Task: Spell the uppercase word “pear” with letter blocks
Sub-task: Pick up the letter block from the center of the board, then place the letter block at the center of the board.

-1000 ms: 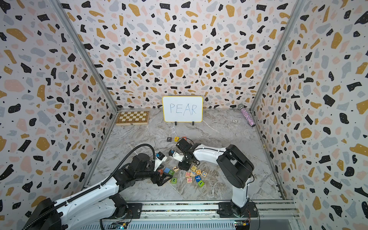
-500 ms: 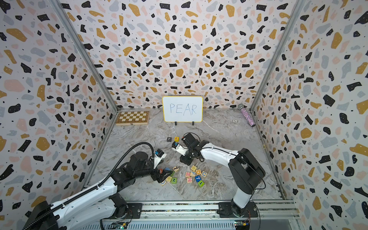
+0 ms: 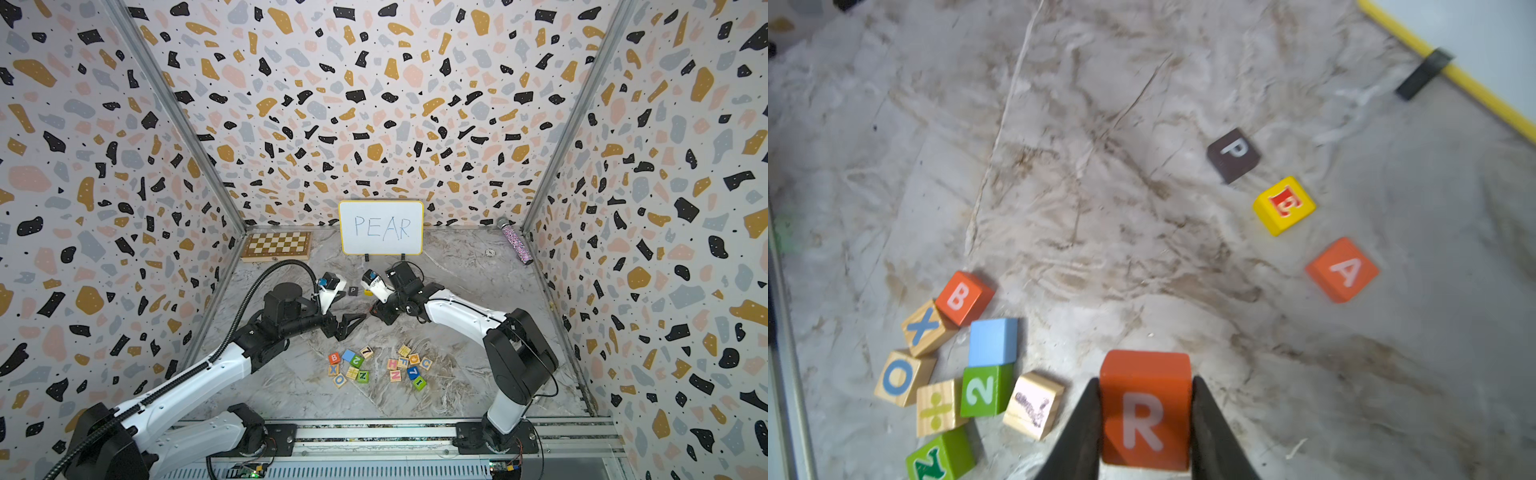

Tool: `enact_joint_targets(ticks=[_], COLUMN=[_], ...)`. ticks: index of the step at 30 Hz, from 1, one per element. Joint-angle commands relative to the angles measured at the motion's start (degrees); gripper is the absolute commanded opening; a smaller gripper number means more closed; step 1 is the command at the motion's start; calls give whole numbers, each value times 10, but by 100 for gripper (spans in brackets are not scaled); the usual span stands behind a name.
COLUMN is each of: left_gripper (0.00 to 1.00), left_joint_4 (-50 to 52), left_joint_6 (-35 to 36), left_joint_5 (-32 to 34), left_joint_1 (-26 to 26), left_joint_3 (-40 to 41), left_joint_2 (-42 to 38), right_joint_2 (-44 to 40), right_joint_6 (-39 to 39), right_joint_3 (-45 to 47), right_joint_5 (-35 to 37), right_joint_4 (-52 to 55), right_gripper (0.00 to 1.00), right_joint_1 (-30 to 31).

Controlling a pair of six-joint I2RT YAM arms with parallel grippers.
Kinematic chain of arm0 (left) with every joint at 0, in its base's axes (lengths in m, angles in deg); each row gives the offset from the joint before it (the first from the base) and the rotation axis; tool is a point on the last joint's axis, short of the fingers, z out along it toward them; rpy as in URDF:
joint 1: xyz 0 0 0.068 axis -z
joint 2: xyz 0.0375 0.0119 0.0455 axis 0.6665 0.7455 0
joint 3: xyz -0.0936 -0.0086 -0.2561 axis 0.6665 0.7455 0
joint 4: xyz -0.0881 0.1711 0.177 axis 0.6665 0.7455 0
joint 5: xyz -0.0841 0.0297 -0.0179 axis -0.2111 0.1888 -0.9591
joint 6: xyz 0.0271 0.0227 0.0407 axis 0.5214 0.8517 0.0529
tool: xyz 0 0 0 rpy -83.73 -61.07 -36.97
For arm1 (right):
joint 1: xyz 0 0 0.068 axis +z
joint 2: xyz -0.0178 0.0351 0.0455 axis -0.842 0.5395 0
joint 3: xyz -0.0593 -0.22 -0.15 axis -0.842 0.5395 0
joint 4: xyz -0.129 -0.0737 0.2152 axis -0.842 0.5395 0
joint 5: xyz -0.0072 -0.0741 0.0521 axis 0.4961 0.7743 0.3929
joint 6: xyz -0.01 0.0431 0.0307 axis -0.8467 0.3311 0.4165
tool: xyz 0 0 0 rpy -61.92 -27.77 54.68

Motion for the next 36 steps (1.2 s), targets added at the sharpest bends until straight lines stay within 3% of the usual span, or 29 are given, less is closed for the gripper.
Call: enact_joint_targets(ticks=[1, 5, 13, 24, 36], left_gripper=[99, 99, 99, 99, 99], left_joint_4=[-45, -59, -50, 131, 187], left_joint_6=[11, -2, -31, -20, -13], left_joint_5=[-23, -15, -17, -13, -13], left_joint_1=[-13, -26, -46, -45, -31], left_joint_3=[-24, -56, -156, -320, -348], left_joint_2=[23, 68, 192, 307, 339], right_joint_2=[8, 28, 94, 158, 213], right_joint_6=[34, 52, 128, 185, 200], right_joint_3=[-27, -52, -129, -162, -199], right_joint_5=[-6, 23, 154, 135, 125], right_joint_4=[-14, -6, 39, 77, 97], right_gripper=[6, 7, 6, 7, 8], right_joint_1=[-22, -40, -62, -115, -119])
